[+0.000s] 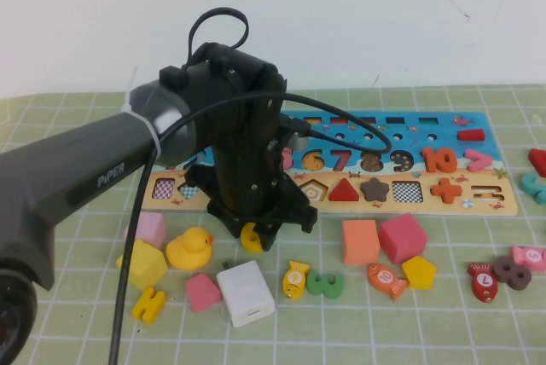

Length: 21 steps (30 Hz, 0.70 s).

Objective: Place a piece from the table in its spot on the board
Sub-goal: Pick up the "number 6", then place the "number 6" into the hole of the number 6

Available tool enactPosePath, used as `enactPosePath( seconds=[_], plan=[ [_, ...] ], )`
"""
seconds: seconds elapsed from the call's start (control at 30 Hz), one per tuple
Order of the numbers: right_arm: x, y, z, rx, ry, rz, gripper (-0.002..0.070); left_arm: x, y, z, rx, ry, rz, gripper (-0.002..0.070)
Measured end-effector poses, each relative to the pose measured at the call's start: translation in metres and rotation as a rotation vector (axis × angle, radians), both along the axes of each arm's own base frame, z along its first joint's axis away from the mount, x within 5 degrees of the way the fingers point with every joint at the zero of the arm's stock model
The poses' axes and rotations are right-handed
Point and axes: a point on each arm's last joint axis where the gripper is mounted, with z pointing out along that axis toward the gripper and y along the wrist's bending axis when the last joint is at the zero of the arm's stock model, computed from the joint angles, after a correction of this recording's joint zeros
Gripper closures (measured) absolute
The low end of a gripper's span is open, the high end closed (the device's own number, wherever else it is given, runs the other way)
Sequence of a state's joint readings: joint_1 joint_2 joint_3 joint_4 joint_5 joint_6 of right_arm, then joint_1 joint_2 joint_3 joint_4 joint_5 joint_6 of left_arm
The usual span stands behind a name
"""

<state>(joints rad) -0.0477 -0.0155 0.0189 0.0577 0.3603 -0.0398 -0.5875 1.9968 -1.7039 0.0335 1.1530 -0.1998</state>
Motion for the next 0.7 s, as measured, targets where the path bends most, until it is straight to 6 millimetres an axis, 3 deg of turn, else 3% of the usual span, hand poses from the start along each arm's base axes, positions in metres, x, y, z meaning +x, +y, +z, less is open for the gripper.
enactPosePath(
  seconds=[0.23,0.43,0.7],
  plan=[
    [0.000,0.000,0.000,0.000,0.000,0.000,0.0679,0.010,-0.006,0.029,-0.054,-0.093,-0.027,0.0384],
    [0.000,0.000,0.000,0.000,0.000,0.000,0.0679,0.024,-0.013,0.054,-0.125,-0.271,-0.067,0.0384],
    [0.000,0.000,0.000,0.000,0.000,0.000,0.0679,0.043,-0.025,0.059,-0.230,-0.475,-0.078,0.0385]
  ],
)
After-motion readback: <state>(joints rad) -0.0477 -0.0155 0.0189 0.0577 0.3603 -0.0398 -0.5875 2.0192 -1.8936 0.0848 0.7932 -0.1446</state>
